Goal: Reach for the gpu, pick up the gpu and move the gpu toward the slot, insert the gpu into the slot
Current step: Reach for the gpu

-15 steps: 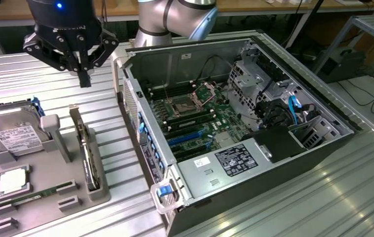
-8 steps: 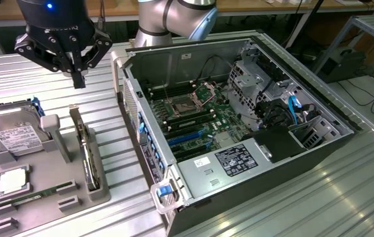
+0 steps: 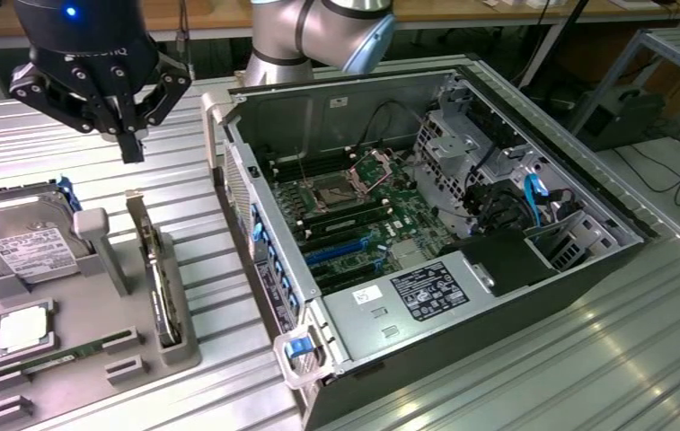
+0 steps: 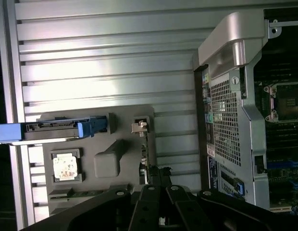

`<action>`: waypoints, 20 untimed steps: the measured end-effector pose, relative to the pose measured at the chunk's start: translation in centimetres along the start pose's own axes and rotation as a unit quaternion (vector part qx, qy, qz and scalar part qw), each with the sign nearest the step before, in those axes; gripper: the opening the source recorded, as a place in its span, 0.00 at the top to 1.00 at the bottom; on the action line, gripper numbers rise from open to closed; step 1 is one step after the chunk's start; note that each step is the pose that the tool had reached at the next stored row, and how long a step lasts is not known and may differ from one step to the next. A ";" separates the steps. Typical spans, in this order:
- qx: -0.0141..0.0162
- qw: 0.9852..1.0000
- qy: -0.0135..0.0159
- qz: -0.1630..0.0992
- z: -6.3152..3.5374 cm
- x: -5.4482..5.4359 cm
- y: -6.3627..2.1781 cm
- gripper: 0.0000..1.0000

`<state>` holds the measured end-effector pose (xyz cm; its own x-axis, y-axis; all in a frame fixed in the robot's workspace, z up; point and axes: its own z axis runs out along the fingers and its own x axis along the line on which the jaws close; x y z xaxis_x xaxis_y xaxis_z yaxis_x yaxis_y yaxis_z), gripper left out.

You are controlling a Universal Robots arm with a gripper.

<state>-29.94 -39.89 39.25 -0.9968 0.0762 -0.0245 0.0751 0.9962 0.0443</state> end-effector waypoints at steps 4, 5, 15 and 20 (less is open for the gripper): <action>0.000 1.000 0.000 0.000 -0.01 0.5 -0.04 0.89; 0.000 1.000 0.000 0.000 -0.01 0.6 -0.05 0.89; 0.000 1.000 0.000 0.000 -0.04 2.0 -0.15 0.89; 0.000 1.000 0.000 0.000 -0.04 2.1 -0.16 0.89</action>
<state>-32.07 -39.90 39.23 -0.9968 0.0762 -0.0244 0.0751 0.9962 0.0443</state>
